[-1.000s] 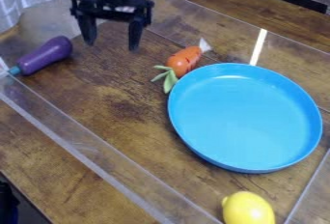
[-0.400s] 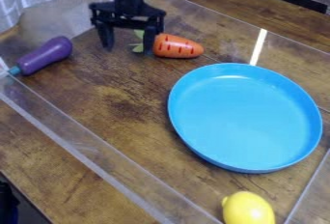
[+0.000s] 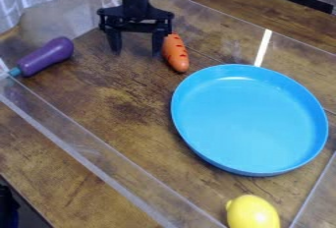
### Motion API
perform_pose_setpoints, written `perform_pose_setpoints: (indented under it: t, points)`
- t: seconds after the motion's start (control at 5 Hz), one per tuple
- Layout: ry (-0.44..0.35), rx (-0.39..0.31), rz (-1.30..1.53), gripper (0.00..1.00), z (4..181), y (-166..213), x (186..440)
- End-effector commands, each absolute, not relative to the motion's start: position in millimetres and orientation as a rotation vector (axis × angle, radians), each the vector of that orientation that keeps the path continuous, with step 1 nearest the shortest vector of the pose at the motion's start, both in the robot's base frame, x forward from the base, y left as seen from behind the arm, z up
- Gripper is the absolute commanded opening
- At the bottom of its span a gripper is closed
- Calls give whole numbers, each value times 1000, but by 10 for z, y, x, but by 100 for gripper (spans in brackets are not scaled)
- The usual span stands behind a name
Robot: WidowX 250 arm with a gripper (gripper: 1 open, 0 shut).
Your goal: Put the carrot on the blue tray
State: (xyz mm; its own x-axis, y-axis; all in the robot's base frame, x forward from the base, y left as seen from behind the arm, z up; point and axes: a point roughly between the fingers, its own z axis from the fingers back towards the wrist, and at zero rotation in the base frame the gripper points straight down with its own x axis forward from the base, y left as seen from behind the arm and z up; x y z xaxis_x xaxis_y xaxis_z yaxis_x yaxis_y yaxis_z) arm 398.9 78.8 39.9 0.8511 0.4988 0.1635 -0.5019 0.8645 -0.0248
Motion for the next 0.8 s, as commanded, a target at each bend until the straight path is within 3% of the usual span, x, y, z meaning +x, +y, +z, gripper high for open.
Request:
perform_pose_setpoints:
  t: [0.0, 0.4, 0.6]
  points:
    - [-244, -8, 475, 100, 600, 669, 4239]
    - [-266, -43, 422, 100, 631, 655, 4461]
    - [-278, -54, 395, 100, 646, 620, 4436]
